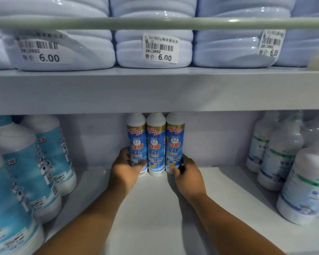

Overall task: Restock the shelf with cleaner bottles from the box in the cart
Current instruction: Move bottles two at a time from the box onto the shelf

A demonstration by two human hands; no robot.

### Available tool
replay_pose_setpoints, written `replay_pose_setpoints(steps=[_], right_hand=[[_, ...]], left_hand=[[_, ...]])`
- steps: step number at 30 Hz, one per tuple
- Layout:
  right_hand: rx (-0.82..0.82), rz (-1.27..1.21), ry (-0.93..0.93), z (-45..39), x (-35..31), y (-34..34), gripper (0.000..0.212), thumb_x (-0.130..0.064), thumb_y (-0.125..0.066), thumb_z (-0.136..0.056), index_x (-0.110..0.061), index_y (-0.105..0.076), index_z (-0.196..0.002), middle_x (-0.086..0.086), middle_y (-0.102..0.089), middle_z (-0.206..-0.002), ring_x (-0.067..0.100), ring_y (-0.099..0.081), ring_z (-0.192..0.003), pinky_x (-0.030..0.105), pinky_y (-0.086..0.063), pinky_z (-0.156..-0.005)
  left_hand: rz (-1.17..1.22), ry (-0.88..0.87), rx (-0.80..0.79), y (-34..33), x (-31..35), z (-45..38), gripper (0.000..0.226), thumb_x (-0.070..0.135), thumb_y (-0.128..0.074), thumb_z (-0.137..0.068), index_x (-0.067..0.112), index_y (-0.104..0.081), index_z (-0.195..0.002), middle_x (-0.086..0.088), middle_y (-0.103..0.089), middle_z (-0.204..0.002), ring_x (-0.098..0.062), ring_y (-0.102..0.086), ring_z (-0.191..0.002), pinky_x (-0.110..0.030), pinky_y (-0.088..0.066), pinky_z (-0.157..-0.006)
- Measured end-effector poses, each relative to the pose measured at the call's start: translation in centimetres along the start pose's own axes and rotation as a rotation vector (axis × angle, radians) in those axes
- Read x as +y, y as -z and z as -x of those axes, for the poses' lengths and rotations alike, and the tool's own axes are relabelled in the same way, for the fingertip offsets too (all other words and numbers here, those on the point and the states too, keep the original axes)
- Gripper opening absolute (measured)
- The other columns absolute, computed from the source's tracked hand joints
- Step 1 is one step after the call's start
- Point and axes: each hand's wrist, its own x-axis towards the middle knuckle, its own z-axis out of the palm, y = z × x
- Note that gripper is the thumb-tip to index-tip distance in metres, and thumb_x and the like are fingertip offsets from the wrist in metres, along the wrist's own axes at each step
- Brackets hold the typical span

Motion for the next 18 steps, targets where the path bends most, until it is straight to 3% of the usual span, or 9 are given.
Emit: replay_pose_setpoints(steps=[4, 9, 13, 16, 18], right_hand=[[-0.003, 0.014, -0.005, -0.1, -0.1, -0.1, 0.041, -0.037, -0.063, -0.095, -0.025, -0.051, -0.133, -0.005, -0.061, -0.124, 0.015, -0.061, -0.110, 0.025, -0.049, -0.091], [-0.030, -0.041, -0.029, -0.2, -0.3, -0.3, 0.056, -0.057, -0.072, -0.081, -0.038, -0.049, -0.128, -0.020, -0.060, -0.115, 0.002, -0.059, -0.098, 0.017, -0.048, -0.084], [-0.005, -0.046, -0.012, -0.2, -0.1, -0.4, 0.053, -0.052, -0.072, -0.083, -0.035, -0.051, -0.129, -0.019, -0.063, -0.116, 0.001, -0.060, -0.099, 0.016, -0.048, -0.083], [0.001, -0.037, -0.020, -0.4, 0.1, -0.6, 0.050, -0.051, -0.070, -0.086, -0.034, -0.051, -0.129, -0.017, -0.065, -0.118, 0.006, -0.063, -0.104, 0.021, -0.052, -0.088], [0.003, -0.040, -0.021, -0.5, 0.3, -0.7, 0.048, -0.050, -0.068, -0.088, -0.033, -0.052, -0.129, -0.016, -0.065, -0.118, 0.007, -0.063, -0.106, 0.022, -0.052, -0.089]], left_hand=[[-0.015, 0.000, 0.009, 0.3, -0.4, 0.2, 0.054, 0.018, -0.088, -0.071, 0.022, -0.055, -0.113, 0.002, -0.072, -0.111, -0.015, -0.070, -0.101, -0.035, -0.056, -0.091], [-0.033, 0.007, -0.016, -1.0, 0.2, 0.0, 0.070, 0.028, -0.095, -0.058, 0.017, -0.054, -0.114, 0.009, -0.069, -0.112, 0.002, -0.066, -0.091, -0.013, -0.052, -0.078], [-0.067, -0.009, 0.043, -1.7, -0.3, -0.3, 0.075, 0.039, -0.093, -0.057, 0.014, -0.054, -0.115, 0.002, -0.070, -0.115, -0.011, -0.069, -0.099, -0.032, -0.058, -0.086], [-0.071, -0.009, 0.020, -1.6, -0.2, -0.4, 0.082, 0.056, -0.087, -0.053, 0.017, -0.053, -0.117, 0.004, -0.069, -0.116, -0.010, -0.069, -0.102, -0.033, -0.058, -0.088], [-0.042, -0.013, -0.012, -1.3, -0.2, -0.2, 0.078, 0.051, -0.086, -0.056, 0.017, -0.054, -0.119, 0.007, -0.069, -0.118, -0.005, -0.067, -0.103, -0.030, -0.057, -0.090]])
